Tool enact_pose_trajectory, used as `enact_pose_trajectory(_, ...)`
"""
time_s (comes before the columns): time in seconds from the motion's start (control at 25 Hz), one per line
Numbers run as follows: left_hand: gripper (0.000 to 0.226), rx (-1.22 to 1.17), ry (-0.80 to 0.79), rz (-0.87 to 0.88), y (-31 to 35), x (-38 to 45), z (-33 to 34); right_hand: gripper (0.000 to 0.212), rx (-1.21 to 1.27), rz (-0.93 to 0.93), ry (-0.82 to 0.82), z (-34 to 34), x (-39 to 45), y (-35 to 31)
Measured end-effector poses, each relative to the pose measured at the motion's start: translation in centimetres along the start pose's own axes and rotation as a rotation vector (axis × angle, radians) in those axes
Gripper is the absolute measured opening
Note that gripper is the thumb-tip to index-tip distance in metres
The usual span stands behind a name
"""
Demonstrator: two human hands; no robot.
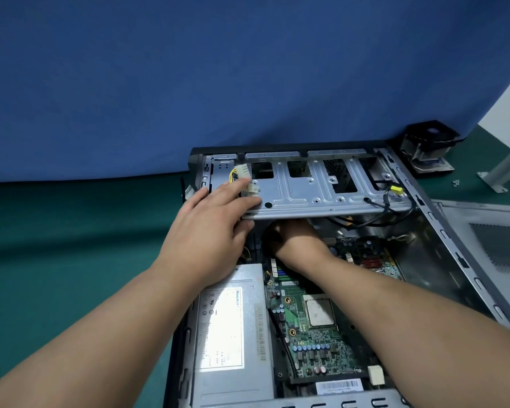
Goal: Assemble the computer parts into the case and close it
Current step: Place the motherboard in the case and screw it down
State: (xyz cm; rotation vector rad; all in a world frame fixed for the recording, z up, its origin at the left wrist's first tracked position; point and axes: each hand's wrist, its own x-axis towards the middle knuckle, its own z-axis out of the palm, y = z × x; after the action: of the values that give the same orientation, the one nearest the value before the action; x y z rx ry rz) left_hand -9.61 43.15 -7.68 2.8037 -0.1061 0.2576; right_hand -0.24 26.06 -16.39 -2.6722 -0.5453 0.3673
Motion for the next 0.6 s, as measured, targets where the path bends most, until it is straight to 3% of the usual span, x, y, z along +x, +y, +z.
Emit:
enact_pose_trajectory(0.36, 0.041, -0.019, 0.020, 0.005, -0.31, -0.03, 0.25, 0.013, -0.015, -0.037, -0.022, 0.22, 0.08, 0.17)
enact_pose_trajectory(0.6, 0.040, -0.016, 0.026, 0.005, -0.31, -0.04, 0.18, 0.022, 0.035, 0.015, 0.001, 0.30, 0.27, -0.26)
